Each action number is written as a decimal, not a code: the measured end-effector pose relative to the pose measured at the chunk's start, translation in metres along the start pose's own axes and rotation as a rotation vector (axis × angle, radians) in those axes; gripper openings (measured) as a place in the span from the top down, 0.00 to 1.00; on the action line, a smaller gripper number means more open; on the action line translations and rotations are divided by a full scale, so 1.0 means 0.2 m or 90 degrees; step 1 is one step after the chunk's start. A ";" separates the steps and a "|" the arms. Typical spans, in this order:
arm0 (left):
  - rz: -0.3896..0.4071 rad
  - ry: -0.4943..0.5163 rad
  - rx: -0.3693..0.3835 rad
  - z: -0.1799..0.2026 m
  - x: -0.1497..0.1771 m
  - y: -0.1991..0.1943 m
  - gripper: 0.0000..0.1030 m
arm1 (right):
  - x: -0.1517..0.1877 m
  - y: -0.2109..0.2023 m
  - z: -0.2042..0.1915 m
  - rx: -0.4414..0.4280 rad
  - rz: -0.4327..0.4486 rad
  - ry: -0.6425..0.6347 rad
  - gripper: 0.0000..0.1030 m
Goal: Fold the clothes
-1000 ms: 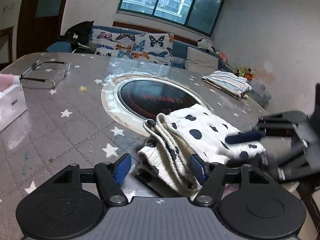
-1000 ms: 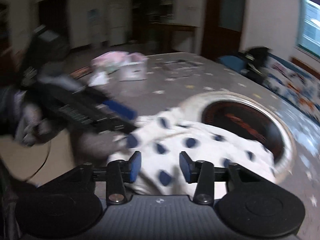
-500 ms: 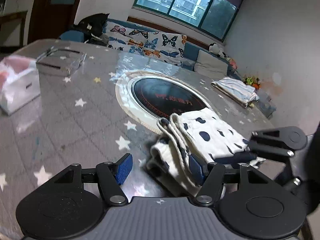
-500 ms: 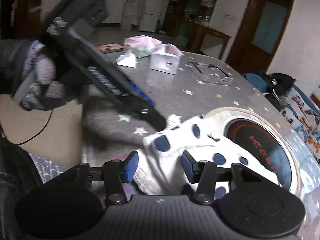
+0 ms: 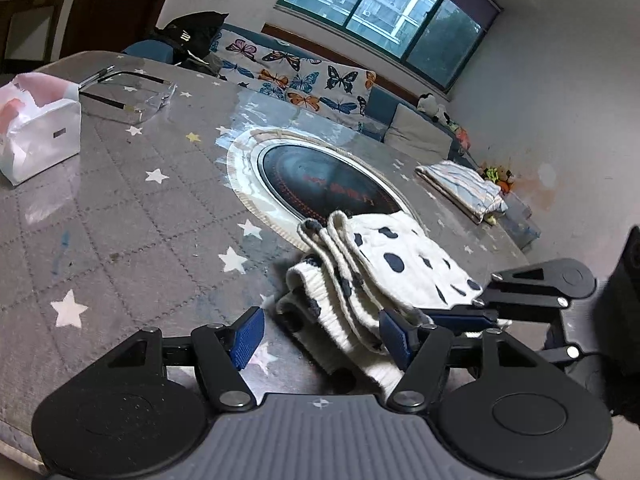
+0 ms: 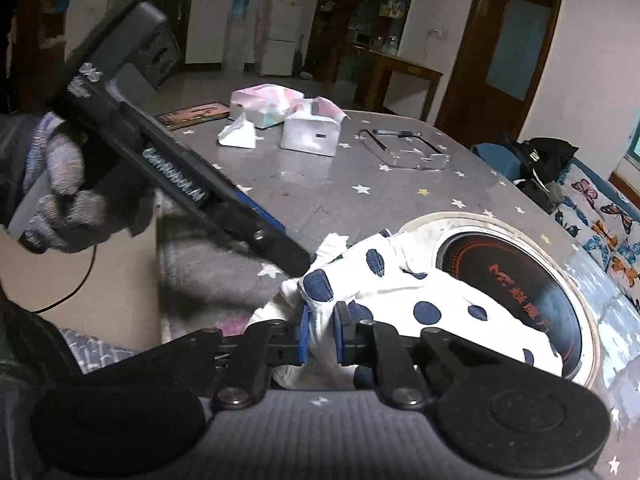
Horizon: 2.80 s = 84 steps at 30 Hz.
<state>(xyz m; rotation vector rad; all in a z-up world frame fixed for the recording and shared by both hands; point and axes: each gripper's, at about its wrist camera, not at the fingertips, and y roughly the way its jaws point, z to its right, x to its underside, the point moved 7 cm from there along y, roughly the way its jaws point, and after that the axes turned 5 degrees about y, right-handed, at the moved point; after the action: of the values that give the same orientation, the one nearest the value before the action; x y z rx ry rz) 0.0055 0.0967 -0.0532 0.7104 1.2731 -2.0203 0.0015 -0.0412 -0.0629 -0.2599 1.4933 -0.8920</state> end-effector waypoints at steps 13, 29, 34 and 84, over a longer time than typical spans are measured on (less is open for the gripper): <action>0.015 -0.021 -0.014 -0.03 -0.04 -0.03 0.32 | 0.04 -0.05 -0.07 -0.015 0.005 -0.085 0.58; 0.039 0.065 0.083 0.27 -0.11 0.03 0.35 | 0.23 -0.12 0.26 0.017 -0.025 0.198 0.50; 0.031 0.070 0.067 0.25 -0.09 0.06 0.35 | 0.20 -0.16 0.39 0.060 -0.004 0.227 0.30; 0.015 0.156 -0.023 0.21 0.00 0.14 0.32 | 0.19 -0.16 0.73 0.094 0.059 0.385 0.00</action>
<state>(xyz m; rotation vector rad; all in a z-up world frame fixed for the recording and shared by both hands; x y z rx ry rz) 0.0228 0.0493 -0.0540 0.9755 1.4273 -1.9307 0.1196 -0.1409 -0.0531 0.2084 1.9602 -1.0540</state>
